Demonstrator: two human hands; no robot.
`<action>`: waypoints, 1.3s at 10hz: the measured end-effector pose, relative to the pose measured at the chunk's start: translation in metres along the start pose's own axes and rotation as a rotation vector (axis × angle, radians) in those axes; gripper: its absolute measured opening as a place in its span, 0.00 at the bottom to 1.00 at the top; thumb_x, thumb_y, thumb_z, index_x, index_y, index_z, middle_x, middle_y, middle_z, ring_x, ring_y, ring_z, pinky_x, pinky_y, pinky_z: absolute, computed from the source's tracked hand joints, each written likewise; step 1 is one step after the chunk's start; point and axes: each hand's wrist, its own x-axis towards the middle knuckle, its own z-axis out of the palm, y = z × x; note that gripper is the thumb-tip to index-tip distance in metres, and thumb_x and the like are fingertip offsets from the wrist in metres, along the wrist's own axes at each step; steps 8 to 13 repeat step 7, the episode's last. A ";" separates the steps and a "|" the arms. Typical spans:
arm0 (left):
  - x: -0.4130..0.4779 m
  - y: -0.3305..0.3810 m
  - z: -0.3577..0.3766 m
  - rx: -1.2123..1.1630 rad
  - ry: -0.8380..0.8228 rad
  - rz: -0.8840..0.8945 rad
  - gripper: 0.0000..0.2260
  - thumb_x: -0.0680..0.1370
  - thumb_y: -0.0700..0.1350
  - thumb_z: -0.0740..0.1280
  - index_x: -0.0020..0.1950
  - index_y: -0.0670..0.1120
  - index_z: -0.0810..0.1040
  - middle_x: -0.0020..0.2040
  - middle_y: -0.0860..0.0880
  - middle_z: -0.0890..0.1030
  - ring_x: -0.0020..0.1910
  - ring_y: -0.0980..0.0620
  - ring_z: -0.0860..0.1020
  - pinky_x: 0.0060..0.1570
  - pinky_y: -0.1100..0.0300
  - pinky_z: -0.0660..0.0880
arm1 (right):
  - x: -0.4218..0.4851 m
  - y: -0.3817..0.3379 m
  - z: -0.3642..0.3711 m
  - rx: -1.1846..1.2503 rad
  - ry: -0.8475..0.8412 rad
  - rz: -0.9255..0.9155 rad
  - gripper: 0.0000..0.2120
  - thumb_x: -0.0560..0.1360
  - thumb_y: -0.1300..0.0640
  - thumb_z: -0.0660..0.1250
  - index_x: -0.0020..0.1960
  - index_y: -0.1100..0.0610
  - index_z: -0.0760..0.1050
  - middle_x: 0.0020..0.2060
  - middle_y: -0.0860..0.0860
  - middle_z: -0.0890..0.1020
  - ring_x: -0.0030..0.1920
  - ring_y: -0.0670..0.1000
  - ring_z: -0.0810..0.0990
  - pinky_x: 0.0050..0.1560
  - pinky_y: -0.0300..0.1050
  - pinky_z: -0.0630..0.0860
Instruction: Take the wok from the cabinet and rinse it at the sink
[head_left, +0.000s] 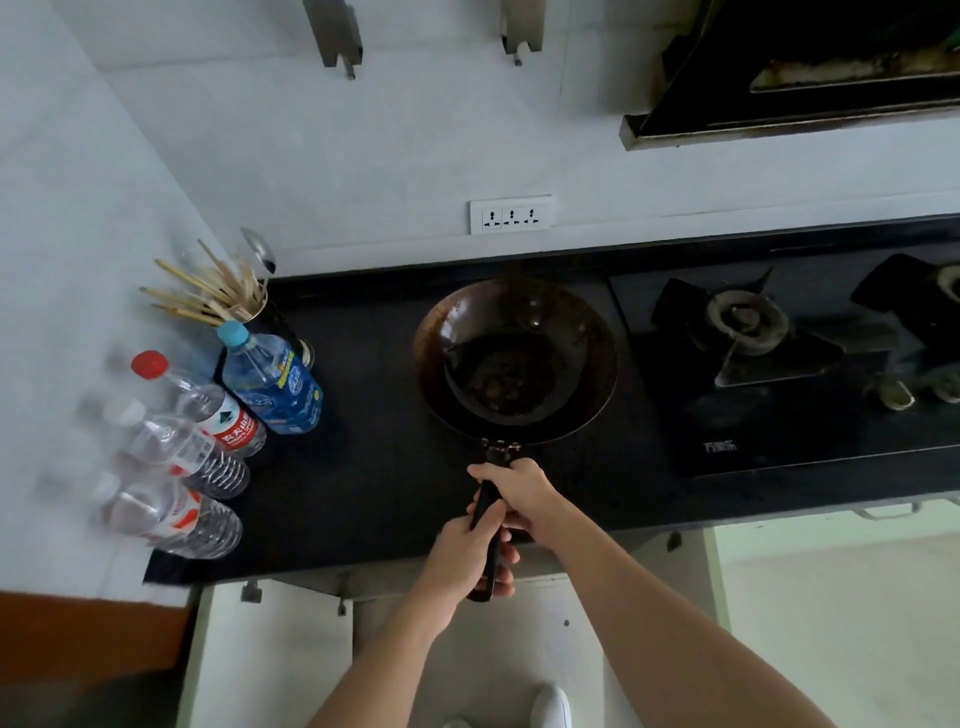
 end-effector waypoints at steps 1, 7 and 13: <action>0.000 0.003 -0.002 0.257 0.079 0.041 0.20 0.80 0.60 0.60 0.49 0.43 0.78 0.36 0.46 0.81 0.32 0.50 0.79 0.35 0.56 0.78 | -0.004 -0.001 -0.007 -0.279 0.082 -0.078 0.16 0.77 0.45 0.69 0.49 0.59 0.78 0.38 0.54 0.85 0.37 0.52 0.86 0.40 0.47 0.85; -0.022 0.121 0.005 1.345 0.648 0.996 0.24 0.76 0.62 0.60 0.69 0.54 0.71 0.65 0.55 0.78 0.65 0.54 0.75 0.65 0.53 0.72 | -0.111 -0.085 -0.079 -1.364 0.572 -0.870 0.25 0.79 0.46 0.62 0.74 0.51 0.68 0.70 0.50 0.72 0.71 0.52 0.69 0.71 0.50 0.67; -0.022 0.121 0.005 1.345 0.648 0.996 0.24 0.76 0.62 0.60 0.69 0.54 0.71 0.65 0.55 0.78 0.65 0.54 0.75 0.65 0.53 0.72 | -0.111 -0.085 -0.079 -1.364 0.572 -0.870 0.25 0.79 0.46 0.62 0.74 0.51 0.68 0.70 0.50 0.72 0.71 0.52 0.69 0.71 0.50 0.67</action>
